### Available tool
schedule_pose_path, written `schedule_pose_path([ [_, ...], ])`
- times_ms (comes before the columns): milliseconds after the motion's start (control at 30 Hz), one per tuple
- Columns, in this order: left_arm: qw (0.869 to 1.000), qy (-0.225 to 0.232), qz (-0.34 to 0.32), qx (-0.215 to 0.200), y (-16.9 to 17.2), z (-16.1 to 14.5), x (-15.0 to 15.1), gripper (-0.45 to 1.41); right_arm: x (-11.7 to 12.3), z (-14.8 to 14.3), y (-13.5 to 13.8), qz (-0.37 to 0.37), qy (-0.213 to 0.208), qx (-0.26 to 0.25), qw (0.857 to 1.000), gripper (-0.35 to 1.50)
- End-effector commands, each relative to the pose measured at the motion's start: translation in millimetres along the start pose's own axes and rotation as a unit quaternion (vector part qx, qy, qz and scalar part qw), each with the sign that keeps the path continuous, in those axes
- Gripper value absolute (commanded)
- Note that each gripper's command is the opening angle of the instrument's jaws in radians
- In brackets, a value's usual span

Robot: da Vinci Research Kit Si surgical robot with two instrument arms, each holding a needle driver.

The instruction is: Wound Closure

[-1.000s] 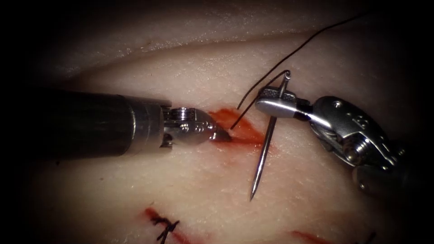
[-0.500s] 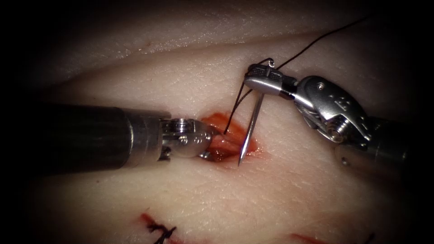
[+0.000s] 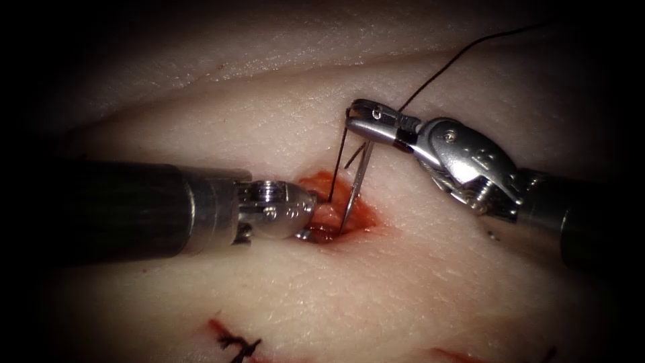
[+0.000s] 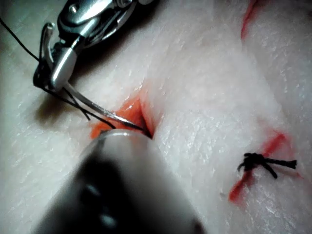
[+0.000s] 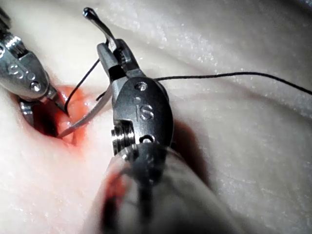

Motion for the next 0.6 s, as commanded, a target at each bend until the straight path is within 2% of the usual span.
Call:
schedule_pose_path([
  [33,1.000,0.002,0.000,0.001,-0.5,0.5,0.6,0.86,-0.6,1.0,-0.2,-0.005,0.001,0.001,1.000,-0.35],
  [233,1.000,0.018,-0.002,0.002,-0.6,-0.9,1.2,0.84,-1.3,1.1,-1.0,-0.014,0.001,-0.003,1.000,-0.35],
  [600,0.995,0.066,-0.023,0.073,-1.4,-5.8,2.6,0.64,-1.4,1.4,-0.7,-0.014,-0.002,-0.006,1.000,-0.35],
])
